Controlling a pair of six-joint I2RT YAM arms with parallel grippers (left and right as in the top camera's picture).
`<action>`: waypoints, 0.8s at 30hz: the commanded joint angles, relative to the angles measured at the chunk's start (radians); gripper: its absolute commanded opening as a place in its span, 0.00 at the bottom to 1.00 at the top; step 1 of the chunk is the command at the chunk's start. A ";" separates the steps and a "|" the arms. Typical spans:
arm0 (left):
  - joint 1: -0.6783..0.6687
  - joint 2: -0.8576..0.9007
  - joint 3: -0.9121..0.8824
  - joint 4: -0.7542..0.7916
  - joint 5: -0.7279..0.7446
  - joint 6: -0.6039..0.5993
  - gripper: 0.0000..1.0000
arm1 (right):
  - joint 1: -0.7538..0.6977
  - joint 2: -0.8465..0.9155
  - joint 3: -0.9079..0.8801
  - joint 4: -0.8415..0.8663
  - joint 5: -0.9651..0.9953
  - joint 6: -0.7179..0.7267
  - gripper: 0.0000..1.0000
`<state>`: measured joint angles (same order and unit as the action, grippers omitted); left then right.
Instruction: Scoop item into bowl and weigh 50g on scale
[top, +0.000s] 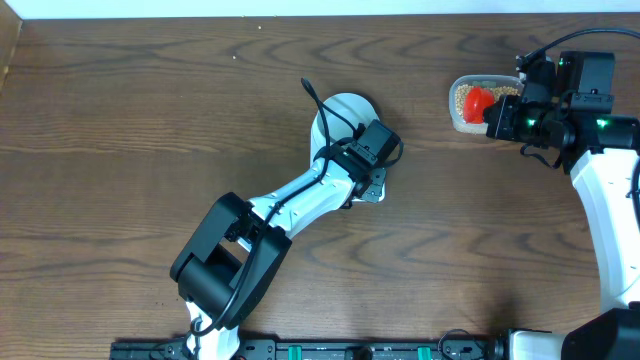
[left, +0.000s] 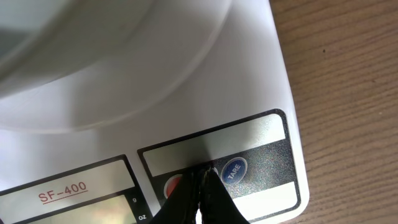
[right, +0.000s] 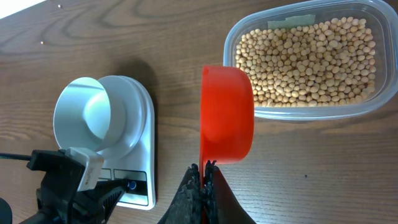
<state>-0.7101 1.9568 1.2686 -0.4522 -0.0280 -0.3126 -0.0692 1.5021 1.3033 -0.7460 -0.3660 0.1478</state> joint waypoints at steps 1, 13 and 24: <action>-0.002 -0.006 -0.008 -0.010 -0.047 0.013 0.07 | -0.006 -0.019 0.019 0.001 0.002 -0.015 0.01; -0.002 -0.006 -0.008 -0.040 -0.142 -0.002 0.07 | -0.006 -0.019 0.019 0.001 0.002 -0.015 0.01; -0.002 -0.004 -0.008 -0.039 -0.140 -0.003 0.07 | -0.006 -0.019 0.019 0.001 0.002 -0.015 0.01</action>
<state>-0.7155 1.9564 1.2682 -0.4862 -0.1459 -0.3138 -0.0692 1.5021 1.3033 -0.7456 -0.3660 0.1478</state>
